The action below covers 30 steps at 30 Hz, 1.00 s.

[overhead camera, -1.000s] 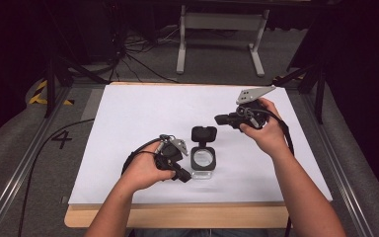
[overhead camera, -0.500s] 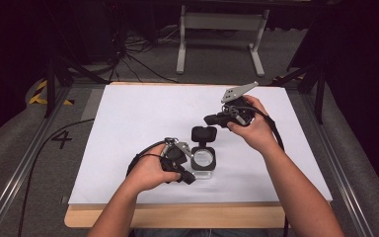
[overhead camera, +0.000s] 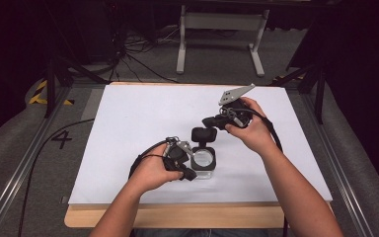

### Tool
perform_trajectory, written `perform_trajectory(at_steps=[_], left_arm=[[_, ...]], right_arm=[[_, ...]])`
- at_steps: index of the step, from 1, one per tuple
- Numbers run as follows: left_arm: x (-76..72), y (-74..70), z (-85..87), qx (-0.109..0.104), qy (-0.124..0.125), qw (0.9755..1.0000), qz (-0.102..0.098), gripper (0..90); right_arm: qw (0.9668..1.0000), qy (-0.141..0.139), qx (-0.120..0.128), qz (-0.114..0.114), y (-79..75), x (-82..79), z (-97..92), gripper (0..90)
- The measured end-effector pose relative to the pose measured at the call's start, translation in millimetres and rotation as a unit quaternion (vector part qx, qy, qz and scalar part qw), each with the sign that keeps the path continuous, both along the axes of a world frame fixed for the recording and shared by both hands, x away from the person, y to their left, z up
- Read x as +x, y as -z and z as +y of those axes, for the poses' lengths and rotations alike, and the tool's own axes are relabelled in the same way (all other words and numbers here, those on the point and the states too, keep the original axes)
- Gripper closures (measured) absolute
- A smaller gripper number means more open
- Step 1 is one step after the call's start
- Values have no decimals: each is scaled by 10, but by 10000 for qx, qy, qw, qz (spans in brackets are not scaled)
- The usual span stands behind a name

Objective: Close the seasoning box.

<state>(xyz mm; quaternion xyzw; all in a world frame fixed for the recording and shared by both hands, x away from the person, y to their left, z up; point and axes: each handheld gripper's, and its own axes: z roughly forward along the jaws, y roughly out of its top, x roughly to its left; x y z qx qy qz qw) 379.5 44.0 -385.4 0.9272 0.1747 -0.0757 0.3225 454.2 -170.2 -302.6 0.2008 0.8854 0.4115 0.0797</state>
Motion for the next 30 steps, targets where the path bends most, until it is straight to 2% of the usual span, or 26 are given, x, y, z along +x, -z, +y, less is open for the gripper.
perform_trajectory(at_steps=[8, 13, 23, 30], left_arm=[[3, 16, -18, 1, 23, 10000, 4, 866], [1, 21, -18, -7, 14, 10000, -5, 864], [3, 22, -21, 38, 72, 10000, 45, 861], [-1, 24, -20, 32, 48, 9999, 88, 860]], right_arm=[[9999, -121, -30, 21, 17, -66, 20, 892], [9996, -264, -65, 44, 43, -166, 33, 892], [9987, -467, -201, 82, 160, -374, 48, 892], [9976, -570, -324, 241, 295, -472, 59, 892]])
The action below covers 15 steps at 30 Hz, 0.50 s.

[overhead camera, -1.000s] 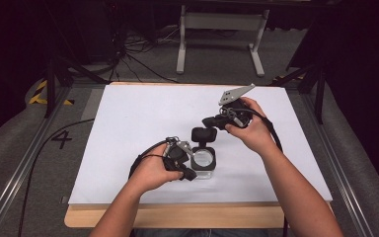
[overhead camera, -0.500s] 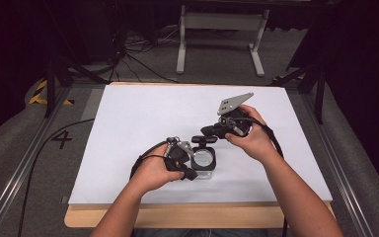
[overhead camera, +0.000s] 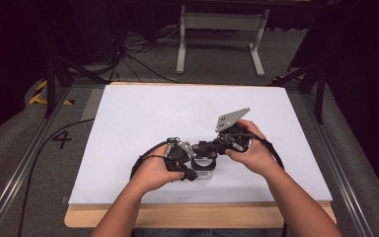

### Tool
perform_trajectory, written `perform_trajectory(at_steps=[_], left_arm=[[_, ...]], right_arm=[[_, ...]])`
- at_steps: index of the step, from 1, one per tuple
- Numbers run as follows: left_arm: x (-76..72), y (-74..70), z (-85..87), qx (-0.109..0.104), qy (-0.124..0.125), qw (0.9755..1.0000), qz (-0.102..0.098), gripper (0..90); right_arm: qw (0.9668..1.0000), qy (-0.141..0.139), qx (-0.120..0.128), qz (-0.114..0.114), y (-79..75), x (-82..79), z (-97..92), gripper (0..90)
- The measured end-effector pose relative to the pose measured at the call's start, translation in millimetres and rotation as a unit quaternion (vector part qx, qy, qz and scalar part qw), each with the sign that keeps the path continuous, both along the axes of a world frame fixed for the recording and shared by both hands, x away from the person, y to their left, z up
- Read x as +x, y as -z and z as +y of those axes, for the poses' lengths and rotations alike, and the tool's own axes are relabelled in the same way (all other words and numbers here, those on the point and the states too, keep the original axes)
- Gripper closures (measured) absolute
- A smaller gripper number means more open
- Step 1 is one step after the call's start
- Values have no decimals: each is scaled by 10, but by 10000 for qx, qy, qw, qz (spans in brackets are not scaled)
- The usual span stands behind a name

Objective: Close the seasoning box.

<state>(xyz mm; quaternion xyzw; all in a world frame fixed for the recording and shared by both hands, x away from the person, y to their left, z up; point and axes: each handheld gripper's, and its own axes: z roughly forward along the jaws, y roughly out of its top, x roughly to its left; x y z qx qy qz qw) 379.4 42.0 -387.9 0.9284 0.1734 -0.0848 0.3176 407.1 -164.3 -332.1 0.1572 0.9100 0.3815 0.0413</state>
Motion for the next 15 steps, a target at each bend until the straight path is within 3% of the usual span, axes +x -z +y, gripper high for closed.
perform_trajectory(at_steps=[8, 15], left_arm=[[9, 3, 11, -49, -82, 10000, -5, 858], [15, 4, 6, -47, -38, 10000, -17, 858]], right_arm=[[9997, -40, -151, 167, 181, -58, -2, 890], [9998, -21, -55, 170, 210, -70, -26, 892]])
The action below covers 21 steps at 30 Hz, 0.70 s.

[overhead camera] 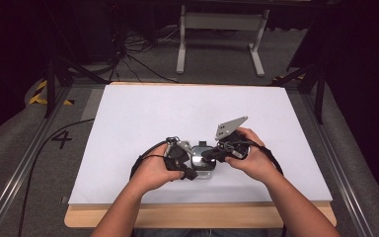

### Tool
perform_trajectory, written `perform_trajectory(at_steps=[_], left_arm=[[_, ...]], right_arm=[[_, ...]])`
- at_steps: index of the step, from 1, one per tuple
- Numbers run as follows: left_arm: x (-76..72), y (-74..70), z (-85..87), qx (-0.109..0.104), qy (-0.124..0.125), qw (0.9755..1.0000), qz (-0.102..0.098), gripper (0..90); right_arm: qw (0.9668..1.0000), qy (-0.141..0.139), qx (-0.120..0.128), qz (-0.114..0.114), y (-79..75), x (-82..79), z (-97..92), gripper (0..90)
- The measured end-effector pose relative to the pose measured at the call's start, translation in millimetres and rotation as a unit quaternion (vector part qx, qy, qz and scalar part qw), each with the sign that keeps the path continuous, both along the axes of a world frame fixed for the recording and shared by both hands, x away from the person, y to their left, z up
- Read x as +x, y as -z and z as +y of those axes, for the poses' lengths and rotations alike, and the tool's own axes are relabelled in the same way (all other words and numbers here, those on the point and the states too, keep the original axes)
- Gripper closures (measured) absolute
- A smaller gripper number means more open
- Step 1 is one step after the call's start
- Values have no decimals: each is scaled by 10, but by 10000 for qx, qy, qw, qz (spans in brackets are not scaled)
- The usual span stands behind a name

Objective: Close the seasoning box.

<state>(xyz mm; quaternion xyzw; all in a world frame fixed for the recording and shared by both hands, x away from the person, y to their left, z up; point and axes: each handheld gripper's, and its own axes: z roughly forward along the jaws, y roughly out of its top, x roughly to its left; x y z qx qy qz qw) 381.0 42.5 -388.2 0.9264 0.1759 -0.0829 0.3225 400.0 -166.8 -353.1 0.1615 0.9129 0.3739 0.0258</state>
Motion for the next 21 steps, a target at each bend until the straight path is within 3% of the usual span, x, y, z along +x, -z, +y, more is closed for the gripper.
perform_trajectory(at_steps=[6, 10, 16, 18, 21], left_arm=[[1, -8, -1, -18, 19, 10000, 15, 855], [-12, -48, 34, -41, -32, 10000, 52, 826], [-46, -164, 258, -289, -358, 9989, -93, 797], [-47, -198, 361, -369, -526, 9978, -132, 792], [-32, -251, 544, -443, -870, 9949, -265, 782]], right_arm=[[10000, -11, -55, -26, -15, -3, 11, 880], [9999, 7, 93, -83, -91, -11, -3, 849], [9982, 265, 465, -281, -318, -28, -138, 713], [9965, 441, 630, -329, -386, -12, -230, 685], [9935, 780, 688, -471, -450, 30, -408, 639]])
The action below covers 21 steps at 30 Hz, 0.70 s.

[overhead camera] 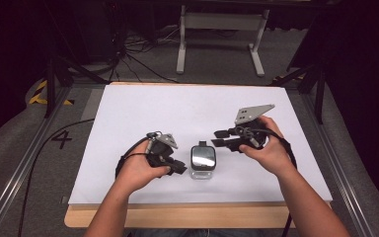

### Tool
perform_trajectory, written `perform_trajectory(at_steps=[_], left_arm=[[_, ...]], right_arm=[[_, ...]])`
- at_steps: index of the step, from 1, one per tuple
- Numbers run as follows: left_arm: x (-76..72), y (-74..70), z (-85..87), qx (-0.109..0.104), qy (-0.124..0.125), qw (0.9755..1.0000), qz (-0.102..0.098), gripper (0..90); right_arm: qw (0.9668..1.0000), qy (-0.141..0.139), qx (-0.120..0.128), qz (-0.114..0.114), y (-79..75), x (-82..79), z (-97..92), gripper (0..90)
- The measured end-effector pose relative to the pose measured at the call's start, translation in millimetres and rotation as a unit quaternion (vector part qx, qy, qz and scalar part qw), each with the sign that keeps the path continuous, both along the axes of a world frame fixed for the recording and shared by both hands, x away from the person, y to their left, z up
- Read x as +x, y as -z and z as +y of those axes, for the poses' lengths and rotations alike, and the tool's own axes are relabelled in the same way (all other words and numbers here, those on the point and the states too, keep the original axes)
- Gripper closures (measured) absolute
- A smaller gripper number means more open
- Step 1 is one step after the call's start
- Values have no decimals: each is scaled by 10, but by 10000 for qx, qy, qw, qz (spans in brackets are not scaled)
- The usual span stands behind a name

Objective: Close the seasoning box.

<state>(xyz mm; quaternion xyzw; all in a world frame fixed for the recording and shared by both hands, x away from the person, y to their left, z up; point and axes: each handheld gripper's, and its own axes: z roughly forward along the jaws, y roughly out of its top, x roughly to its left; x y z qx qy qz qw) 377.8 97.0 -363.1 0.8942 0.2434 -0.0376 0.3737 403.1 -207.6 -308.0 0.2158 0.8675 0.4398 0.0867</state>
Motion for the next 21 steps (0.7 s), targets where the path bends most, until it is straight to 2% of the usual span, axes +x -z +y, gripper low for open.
perform_trajectory(at_steps=[4, 8, 10, 15, 19, 21], left_arm=[[39, -39, 250, 21, -551, 9984, -152, 770], [98, -22, 453, -26, -988, 9950, -165, 749], [134, 9, 538, -58, -1127, 9935, -175, 743], [265, 139, 720, -128, -1494, 9886, -165, 718], [354, 254, 829, -183, -1732, 9840, -373, 655], [386, 307, 879, -244, -1834, 9822, -315, 648]], right_arm=[[9984, 548, 109, -86, -7, 80, -306, 580], [9937, 1106, 104, -119, 65, 176, -639, 538], [9911, 1330, 70, -61, 148, 235, -792, 526], [9850, 1716, -137, 54, 372, 356, -1123, 508], [9801, 1968, -237, 130, 548, 412, -1320, 491], [9776, 2072, -345, 112, 635, 440, -1399, 475]])
